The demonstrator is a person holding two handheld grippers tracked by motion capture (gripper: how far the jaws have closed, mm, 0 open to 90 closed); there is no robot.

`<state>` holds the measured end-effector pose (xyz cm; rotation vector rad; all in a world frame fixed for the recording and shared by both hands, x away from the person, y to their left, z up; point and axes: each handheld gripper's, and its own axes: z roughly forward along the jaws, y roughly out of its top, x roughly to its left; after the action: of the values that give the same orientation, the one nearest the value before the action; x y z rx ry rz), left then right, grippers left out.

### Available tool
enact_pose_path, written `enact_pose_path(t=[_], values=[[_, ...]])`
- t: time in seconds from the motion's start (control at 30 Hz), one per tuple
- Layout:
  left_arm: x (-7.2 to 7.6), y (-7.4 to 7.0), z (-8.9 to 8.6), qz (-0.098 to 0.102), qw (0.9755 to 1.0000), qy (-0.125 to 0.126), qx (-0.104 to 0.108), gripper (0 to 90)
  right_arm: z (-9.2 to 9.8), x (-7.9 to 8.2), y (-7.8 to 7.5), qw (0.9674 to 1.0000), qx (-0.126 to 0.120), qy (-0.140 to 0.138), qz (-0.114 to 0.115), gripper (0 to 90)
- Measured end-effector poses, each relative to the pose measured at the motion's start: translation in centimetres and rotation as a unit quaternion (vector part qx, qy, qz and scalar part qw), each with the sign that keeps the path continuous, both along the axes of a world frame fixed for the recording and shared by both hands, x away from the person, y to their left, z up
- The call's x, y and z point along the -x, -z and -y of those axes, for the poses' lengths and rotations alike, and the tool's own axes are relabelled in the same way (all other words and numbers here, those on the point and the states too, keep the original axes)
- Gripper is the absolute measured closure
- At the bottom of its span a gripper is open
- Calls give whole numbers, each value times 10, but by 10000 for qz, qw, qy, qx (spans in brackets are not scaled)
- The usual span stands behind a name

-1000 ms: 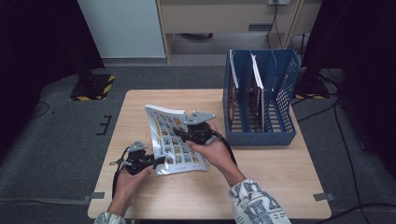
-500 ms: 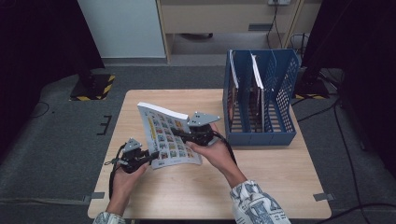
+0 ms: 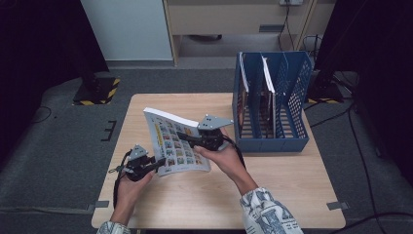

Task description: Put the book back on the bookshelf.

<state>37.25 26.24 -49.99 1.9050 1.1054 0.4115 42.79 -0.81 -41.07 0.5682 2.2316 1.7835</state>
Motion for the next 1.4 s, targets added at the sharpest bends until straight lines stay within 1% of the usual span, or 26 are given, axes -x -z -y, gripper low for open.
enact_pose_path(t=[0.03, 0.1, 0.17, 0.37, 0.57, 0.67, 0.7, 0.77, 0.8, 0.83, 0.87, 0.9, 0.93, 0.97, 1.0, 1.03, 1.1, 1.17, 1.2, 1.27, 1.3, 1.33, 1.4], values=[[0, 0, 0, 16, 10000, 22, -45, 680, -1, 0, -1, 10000, 5, -22, -3, 693], [0, 0, 0, 24, 10000, 37, -38, 680, -1, 0, -1, 10000, 7, -19, -7, 690], [1, -1, 0, 65, 10000, 57, -21, 682, -3, -1, -1, 10000, -41, -3, -71, 684], [1, -1, 0, 56, 10000, 53, 11, 683, -4, -2, -1, 9999, -88, 82, -20, 718], [1, 0, -1, 63, 10000, 49, 41, 682, -4, -1, -1, 9998, -108, 174, 27, 731], [1, 1, 0, 34, 9999, 43, 114, 677, -4, 0, -2, 9996, -141, 231, 2, 734], [1, 1, 0, 38, 9999, 38, 108, 674, -4, 0, -2, 9996, -156, 235, -7, 735], [1, 2, 3, 41, 10000, 3, 68, 643, -3, 1, -4, 9997, -142, 212, 17, 738], [1, 2, 3, 41, 10000, 3, 68, 607, -3, 1, -4, 9997, -142, 212, 17, 738], [0, 3, 4, 38, 10000, -24, 84, 607, -2, 2, -5, 9997, -129, 200, 29, 739], [-1, 4, 4, 37, 9999, -85, 133, 549, -2, 3, -5, 9997, -129, 197, 19, 739], [-2, 5, 4, 15, 9996, -207, 180, 392, 0, 3, -7, 9997, -181, 156, -24, 740], [-2, 5, 4, 15, 9996, -207, 180, 321, 0, 3, -7, 9997, -181, 156, -24, 740], [-3, 6, 2, -56, 9992, -301, 263, 321, 0, 3, -7, 9997, -198, 169, -32, 740], [-4, 7, 1, -110, 9988, -387, 269, 222, 1, 3, -8, 9995, -229, 200, -51, 740], [-4, 7, -1, -125, 9987, -436, 248, 188, 1, 3, -9, 9994, -237, 235, -17, 740], [-6, 9, -5, -138, 9981, -533, 259, 146, 3, 2, -11, 9992, -266, 303, -19, 740], [-7, 9, -7, -189, 9977, -579, 282, 115, 5, 1, -13, 9989, -260, 377, -7, 740], [-7, 10, -7, -207, 9976, -608, 259, 100, 7, 0, -15, 9986, -248, 461, 23, 740], [-7, 10, -7, -217, 9976, -612, 244, 88, 8, -1, -16, 9985, -246, 493, 29, 740], [-7, 11, -7, -225, 9975, -620, 237, 88, 10, -2, -16, 9982, -254, 543, 41, 740], [-7, 10, -7, -221, 9975, -630, 240, 85, 14, -3, -17, 9974, -288, 655, 47, 740], [-7, 10, -8, -224, 9975, -616, 260, 76, 15, -3, -18, 9973, -292, 665, 50, 740]])
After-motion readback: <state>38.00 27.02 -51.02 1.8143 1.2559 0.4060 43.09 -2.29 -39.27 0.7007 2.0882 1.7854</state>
